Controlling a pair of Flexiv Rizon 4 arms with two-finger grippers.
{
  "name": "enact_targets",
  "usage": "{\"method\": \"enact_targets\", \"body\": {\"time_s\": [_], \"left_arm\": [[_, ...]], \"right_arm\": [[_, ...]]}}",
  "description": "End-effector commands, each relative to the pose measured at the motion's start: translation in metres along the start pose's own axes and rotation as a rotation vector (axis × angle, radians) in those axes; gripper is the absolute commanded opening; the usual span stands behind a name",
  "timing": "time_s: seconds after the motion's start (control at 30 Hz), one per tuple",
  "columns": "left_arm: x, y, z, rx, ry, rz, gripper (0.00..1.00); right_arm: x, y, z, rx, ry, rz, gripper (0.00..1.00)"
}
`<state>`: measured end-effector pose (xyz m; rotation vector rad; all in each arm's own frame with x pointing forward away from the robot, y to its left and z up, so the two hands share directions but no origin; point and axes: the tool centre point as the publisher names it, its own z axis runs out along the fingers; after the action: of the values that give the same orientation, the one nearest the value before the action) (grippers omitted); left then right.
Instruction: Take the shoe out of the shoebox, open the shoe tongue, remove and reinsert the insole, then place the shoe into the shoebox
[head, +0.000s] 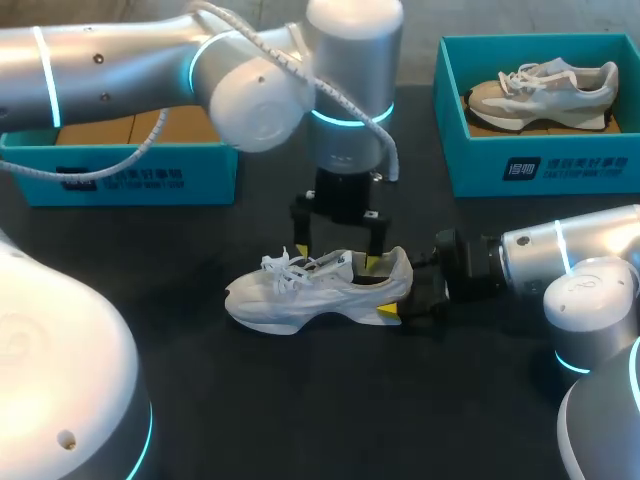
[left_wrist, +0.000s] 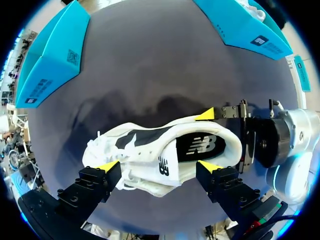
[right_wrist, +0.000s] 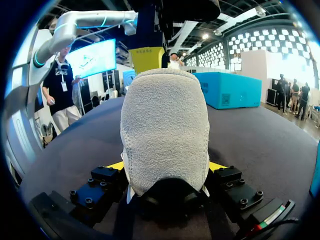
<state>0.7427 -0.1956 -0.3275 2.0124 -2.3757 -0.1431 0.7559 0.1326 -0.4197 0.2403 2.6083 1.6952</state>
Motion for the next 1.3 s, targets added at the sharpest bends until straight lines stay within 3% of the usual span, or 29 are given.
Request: {"method": "enact_targets", "body": {"time_s": [0.03,0.3,0.97,1.3], "left_arm": [[0.003,0.002,0.003,0.002,-0.033,-0.017,1.0],[-0.001,0.004,0.011,0.005,-0.108,-0.063,1.0],[0.006,-0.006,0.032,0.037,-0.158,-0.116,1.0],[0.003,-0.008,0.031,0.058,-0.245,-0.157,1.0]], "right_arm": [[-0.001,-0.001,0.004,0.003,-0.001,0.001,0.0],[-0.001,-0.001,0.004,0.003,-0.001,0.001,0.0],[-0.001,-0.001,0.004,0.003,-0.001,0.001,0.0],[-0.001,-0.001,0.004,0.003,-0.001,0.001,0.0]]}}
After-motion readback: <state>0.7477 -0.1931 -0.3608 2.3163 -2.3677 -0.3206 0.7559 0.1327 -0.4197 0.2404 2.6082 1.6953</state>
